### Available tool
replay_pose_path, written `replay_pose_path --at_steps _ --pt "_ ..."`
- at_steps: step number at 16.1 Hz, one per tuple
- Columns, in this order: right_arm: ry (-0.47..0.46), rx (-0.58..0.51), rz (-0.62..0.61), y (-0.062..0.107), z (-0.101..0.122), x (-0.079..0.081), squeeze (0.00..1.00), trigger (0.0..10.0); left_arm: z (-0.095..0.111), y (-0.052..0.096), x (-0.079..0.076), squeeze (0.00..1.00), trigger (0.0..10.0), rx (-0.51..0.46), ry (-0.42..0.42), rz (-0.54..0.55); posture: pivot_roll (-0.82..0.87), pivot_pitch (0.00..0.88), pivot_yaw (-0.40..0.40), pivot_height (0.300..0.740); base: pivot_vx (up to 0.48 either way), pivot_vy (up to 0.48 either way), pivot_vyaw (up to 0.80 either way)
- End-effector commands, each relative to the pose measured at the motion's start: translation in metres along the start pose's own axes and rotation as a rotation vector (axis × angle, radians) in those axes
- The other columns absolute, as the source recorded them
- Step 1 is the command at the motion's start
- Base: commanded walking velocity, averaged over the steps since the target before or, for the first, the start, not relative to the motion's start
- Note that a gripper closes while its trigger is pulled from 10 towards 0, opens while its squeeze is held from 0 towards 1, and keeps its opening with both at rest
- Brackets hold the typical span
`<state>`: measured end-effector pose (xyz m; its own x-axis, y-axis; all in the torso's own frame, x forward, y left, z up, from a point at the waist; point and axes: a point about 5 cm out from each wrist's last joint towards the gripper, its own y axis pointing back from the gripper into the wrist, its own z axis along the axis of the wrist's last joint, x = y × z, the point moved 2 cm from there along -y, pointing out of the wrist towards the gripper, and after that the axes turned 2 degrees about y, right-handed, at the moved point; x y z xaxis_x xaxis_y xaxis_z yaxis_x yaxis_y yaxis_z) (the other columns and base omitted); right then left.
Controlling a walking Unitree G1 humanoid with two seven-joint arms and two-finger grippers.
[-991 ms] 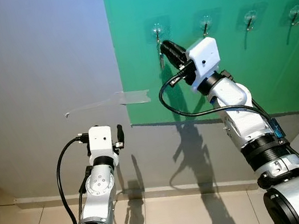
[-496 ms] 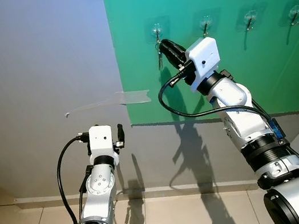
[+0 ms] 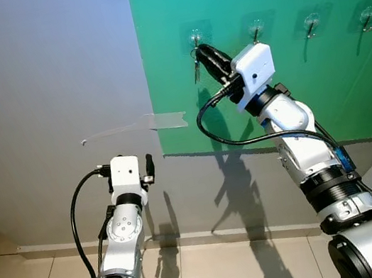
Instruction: Hang keys on a hook
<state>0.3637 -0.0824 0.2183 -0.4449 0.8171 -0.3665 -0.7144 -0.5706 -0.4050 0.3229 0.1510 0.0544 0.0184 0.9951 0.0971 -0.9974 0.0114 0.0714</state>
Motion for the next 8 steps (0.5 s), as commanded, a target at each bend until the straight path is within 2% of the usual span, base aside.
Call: replay_pose_path --at_steps 1,3,6,8 --pt "0.018 -0.018 0.004 0.001 0.004 -0.002 0.0 0.0 0.0 0.002 0.0 0.0 10.0 -0.002 -0.006 -0.004 -0.01 0.0 -0.025 0.74 0.0 0.0 0.0" --pt "0.009 0.017 -0.014 0.001 -0.002 -0.005 0.0 0.0 0.0 0.002 -0.001 0.0 10.0 -0.002 -0.007 -0.007 -0.02 0.0 -0.022 0.74 0.0 0.0 0.0" --pt "-0.037 0.115 -0.032 0.002 -0.026 -0.002 0.0 0.0 0.0 0.002 -0.001 0.0 10.0 0.0 -0.007 -0.011 -0.02 0.0 -0.017 0.74 0.0 0.0 0.0" --pt "-0.114 0.207 -0.068 0.007 -0.047 -0.002 0.0 0.0 0.0 0.001 -0.002 0.0 10.0 0.001 -0.007 -0.013 -0.01 0.0 -0.016 0.74 0.0 0.0 0.0"
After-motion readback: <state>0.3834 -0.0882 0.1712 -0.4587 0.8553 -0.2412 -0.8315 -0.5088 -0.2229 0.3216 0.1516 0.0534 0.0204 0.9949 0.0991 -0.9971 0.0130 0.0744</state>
